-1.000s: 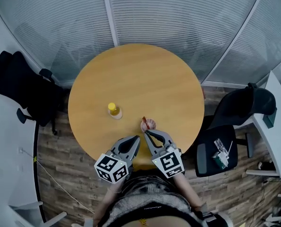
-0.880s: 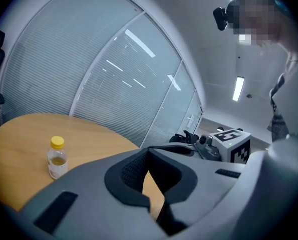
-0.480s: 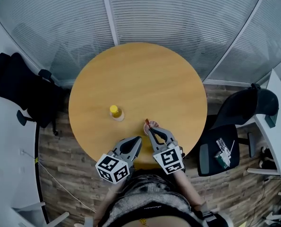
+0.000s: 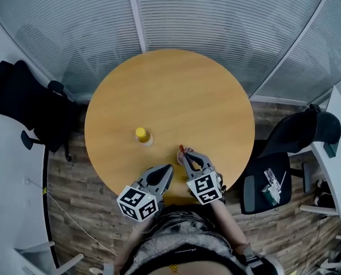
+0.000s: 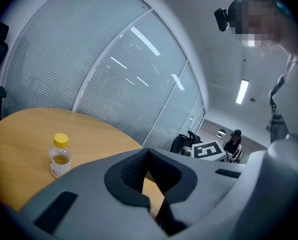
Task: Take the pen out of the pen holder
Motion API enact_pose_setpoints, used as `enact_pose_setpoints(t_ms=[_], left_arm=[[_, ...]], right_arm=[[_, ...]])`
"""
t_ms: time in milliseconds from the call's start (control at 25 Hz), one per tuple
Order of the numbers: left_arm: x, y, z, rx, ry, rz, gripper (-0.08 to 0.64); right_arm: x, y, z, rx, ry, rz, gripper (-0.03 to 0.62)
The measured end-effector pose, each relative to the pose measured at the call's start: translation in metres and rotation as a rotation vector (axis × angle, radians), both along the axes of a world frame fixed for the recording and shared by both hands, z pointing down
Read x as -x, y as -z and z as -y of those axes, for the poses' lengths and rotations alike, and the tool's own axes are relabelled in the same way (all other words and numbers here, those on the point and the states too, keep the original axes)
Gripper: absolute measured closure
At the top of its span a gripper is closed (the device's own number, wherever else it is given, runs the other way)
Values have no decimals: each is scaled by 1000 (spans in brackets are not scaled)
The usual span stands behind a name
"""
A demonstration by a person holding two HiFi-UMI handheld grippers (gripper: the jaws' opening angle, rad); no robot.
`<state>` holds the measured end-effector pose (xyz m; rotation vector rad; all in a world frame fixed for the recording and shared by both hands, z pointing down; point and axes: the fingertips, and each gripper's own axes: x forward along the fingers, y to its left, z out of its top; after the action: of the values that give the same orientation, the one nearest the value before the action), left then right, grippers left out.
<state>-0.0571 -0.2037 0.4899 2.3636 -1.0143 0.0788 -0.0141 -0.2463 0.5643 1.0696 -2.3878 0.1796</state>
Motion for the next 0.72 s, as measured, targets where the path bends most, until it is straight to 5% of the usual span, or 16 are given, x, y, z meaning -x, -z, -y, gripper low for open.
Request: enact_pose_setpoints(t_ms=[720], left_arm=[[16,-10,10,31,25,1,557]], right_arm=[[-2,-58,17,115,4,-88,569]])
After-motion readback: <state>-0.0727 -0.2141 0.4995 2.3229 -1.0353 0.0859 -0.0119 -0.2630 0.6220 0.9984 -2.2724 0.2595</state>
